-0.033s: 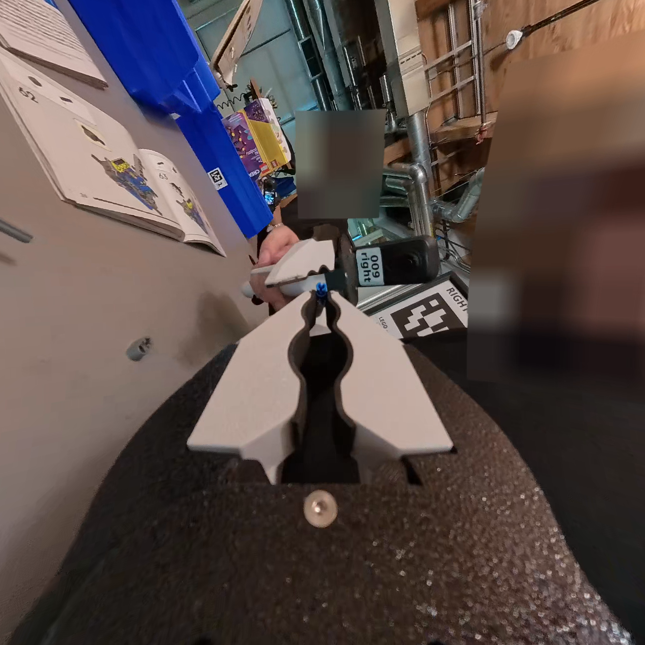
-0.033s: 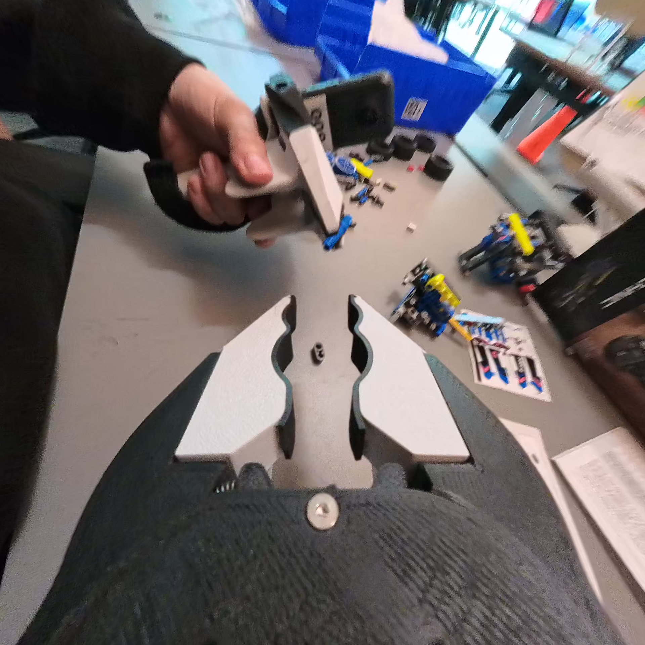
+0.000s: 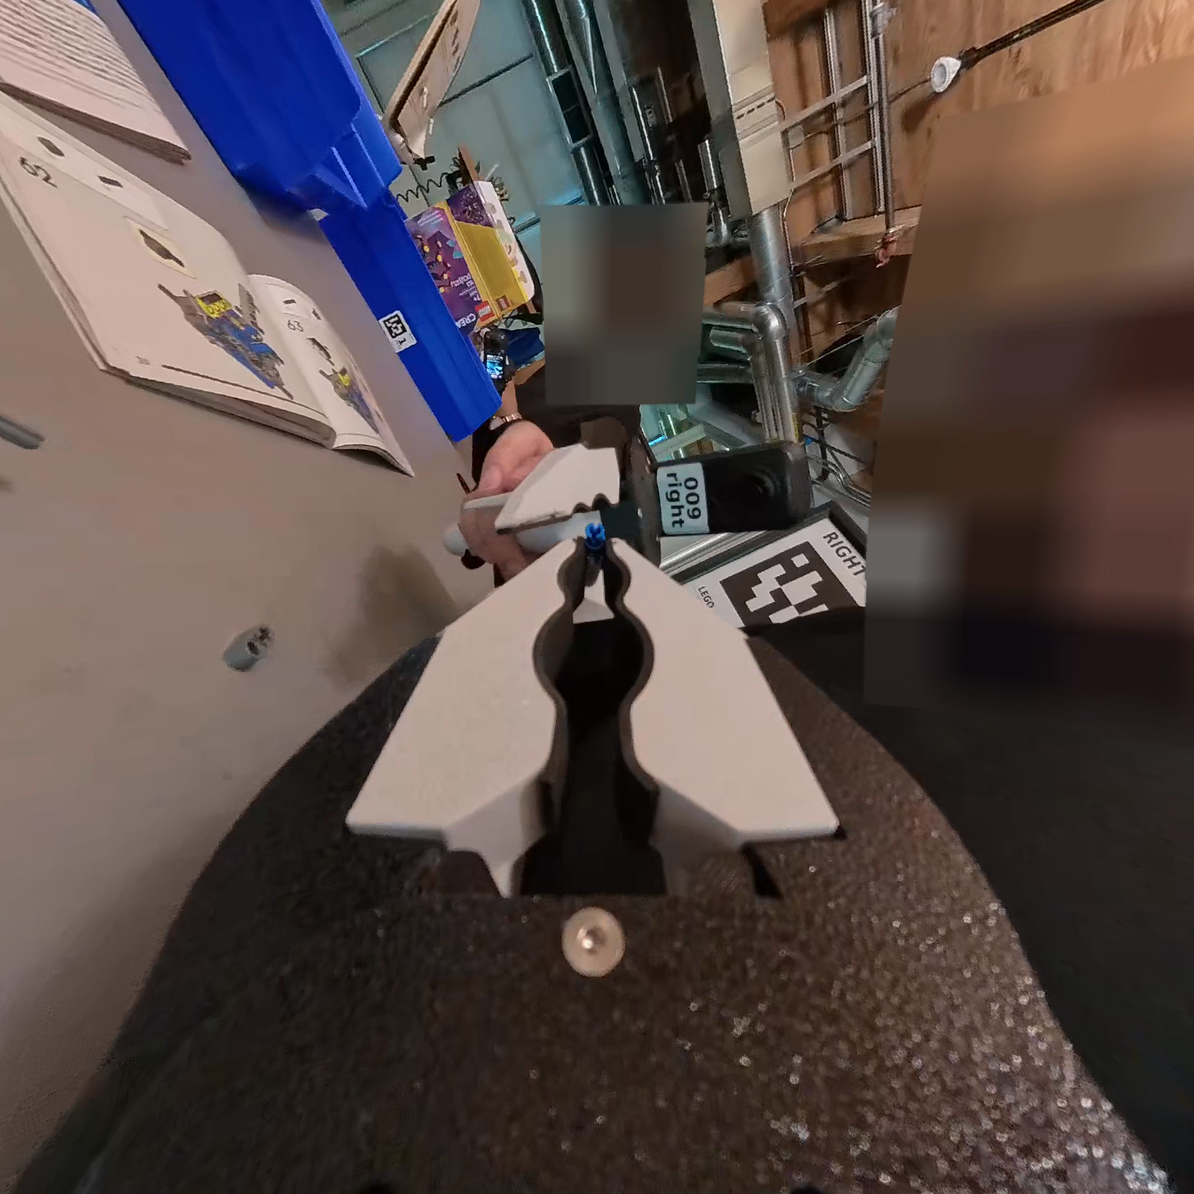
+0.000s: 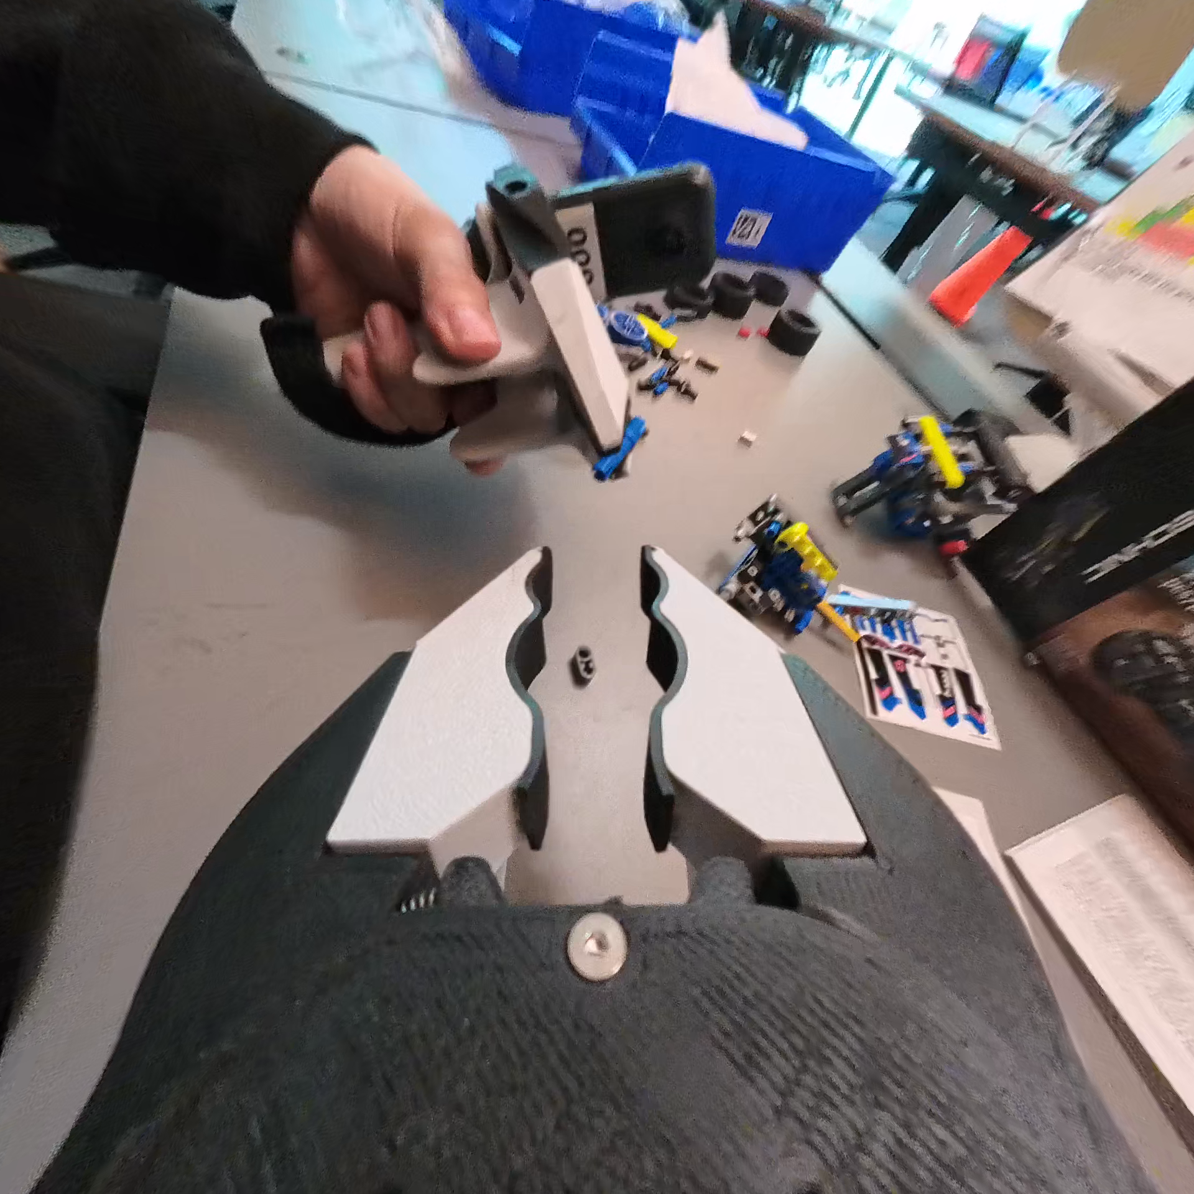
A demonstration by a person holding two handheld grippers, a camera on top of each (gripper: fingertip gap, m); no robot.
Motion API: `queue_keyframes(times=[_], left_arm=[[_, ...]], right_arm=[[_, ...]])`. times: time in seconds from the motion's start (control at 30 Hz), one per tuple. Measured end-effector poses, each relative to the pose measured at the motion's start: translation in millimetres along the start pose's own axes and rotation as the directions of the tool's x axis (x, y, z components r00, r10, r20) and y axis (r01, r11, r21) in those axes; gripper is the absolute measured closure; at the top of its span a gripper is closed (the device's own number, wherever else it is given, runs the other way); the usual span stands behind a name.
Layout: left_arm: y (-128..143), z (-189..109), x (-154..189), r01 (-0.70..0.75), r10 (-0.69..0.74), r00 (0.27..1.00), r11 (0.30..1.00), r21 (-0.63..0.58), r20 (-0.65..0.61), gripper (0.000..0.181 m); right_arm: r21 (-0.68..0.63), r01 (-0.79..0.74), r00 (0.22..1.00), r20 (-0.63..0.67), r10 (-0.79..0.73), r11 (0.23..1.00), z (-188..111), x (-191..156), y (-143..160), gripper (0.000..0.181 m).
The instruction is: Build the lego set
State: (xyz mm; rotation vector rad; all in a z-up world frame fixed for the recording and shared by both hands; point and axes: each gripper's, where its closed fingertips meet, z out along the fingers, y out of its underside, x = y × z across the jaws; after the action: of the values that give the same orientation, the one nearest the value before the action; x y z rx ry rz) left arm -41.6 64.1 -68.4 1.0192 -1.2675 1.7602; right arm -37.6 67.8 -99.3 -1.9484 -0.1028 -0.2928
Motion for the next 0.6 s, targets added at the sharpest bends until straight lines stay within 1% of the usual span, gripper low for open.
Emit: queue_keyframes(times=[0.17, 0.27, 0.33, 0.53, 0.6], left_arm=[[1, 3, 0, 0.008, -0.007, 1.0, 1.0, 0.017, -0.011, 0.18], [5, 3, -7, -0.004, 0.003, 1.0, 1.0, 0.011, 0.018, 0.18], [6, 3, -8, -0.025, 0.025, 0.999, 1.0, 0.015, 0.022, 0.18], [10, 4, -16, -0.109, 0.112, 0.99, 0.994, -0.029, 0.091, 0.179], [11, 3, -21, -0.116, 0.12, 0.985, 0.993, -0.038, 0.123, 0.179]], right_arm=[[0.116, 0.052, 0.994, -0.105, -0.04, 0.992, -1, -3, -21, 0.167], [0.054, 0.1, 0.984, -0.152, -0.091, 0.994, 1, -1, -14, 0.172], [0.033, 0.141, 0.972, -0.192, -0.133, 0.989, -1, 2, -12, 0.18], [0.023, 0.152, 0.959, -0.245, -0.142, 0.988, -3, 1, -5, 0.181], [0.018, 0.149, 0.958, -0.252, -0.14, 0.989, -3, 0, -3, 0.177]])
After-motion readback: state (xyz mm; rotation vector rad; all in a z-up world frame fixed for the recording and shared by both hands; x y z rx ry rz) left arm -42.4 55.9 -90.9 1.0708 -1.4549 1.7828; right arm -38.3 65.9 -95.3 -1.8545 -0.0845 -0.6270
